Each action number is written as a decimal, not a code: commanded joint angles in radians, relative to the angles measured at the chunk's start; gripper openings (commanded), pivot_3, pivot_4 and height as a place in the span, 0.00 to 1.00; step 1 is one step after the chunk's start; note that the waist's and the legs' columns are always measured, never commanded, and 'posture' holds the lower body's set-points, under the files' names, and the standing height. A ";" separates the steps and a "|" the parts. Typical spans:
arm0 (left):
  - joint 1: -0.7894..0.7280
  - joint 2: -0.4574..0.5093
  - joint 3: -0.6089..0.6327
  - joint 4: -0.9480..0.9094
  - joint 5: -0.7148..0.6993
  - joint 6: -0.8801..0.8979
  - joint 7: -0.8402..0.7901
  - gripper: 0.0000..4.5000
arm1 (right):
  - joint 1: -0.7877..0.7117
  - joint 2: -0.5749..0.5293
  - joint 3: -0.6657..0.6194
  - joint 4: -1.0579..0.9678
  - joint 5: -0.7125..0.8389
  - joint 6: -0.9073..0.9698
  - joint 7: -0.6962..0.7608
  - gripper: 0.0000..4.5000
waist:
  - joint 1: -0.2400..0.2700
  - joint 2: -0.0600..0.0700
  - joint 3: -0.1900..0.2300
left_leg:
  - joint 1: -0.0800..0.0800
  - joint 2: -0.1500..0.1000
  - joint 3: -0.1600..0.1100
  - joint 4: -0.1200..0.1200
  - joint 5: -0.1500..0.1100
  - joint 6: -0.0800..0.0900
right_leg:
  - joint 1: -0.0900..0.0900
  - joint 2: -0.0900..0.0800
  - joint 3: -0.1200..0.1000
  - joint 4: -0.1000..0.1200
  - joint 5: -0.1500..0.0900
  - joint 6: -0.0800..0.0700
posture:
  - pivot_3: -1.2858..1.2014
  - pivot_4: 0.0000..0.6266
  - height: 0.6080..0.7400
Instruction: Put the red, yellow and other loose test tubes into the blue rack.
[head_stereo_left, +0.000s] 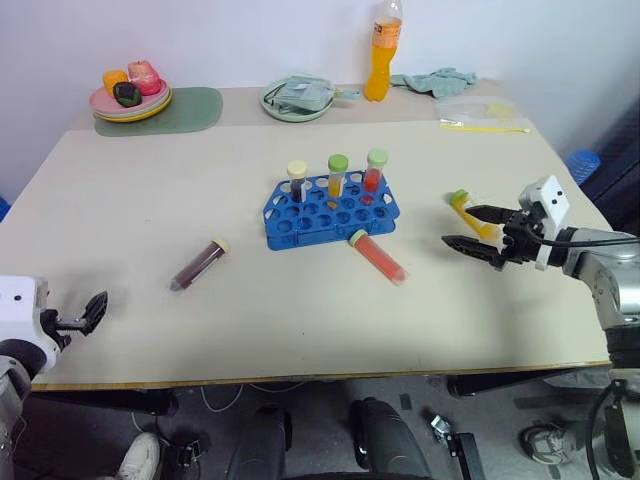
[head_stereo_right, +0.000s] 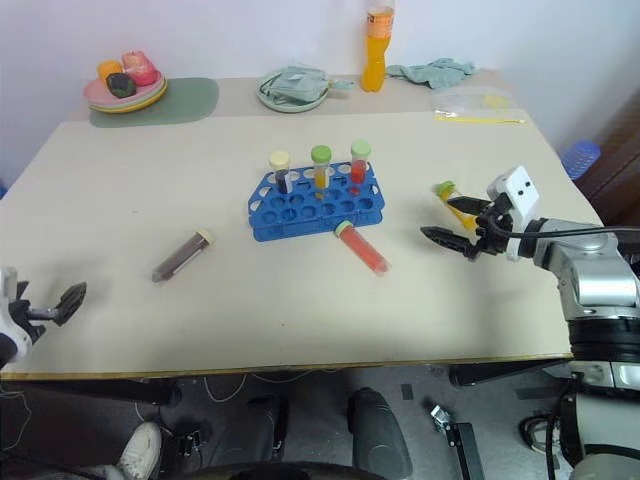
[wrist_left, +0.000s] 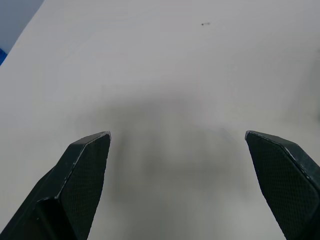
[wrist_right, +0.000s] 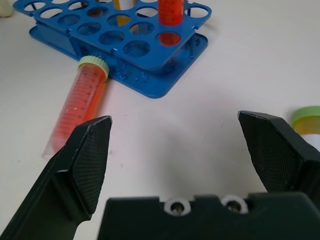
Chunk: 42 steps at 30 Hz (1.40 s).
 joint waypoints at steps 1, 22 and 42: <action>0.013 -0.008 0.043 -0.049 -0.008 -0.002 0.015 0.99 | -0.028 0.006 -0.002 -0.003 -0.004 -0.017 0.008 1.00 | -0.001 0.000 0.000 | 0.000 0.000 0.000 0.000 0.000 0.000 | 0.000 0.000 0.000 0.000 0.000 0.000 | 0.52 0.24 1.00; -0.169 0.016 -0.102 -0.022 -0.043 -0.029 -0.009 0.99 | -0.013 -0.025 -0.031 -0.215 0.000 0.151 -0.091 1.00 | 0.002 0.000 0.000 | 0.000 0.000 0.000 0.001 0.000 0.000 | 0.000 0.000 0.000 0.000 0.000 0.000 | 0.52 0.24 1.00; -0.182 0.119 -0.522 -0.163 -0.058 -0.151 -0.366 0.99 | -0.527 0.179 0.387 -0.332 0.071 1.211 -0.484 1.00 | 0.004 0.000 0.000 | -0.005 -0.001 -0.001 0.000 0.000 0.000 | -0.005 0.000 0.000 0.000 0.000 -0.001 | 0.52 0.24 1.00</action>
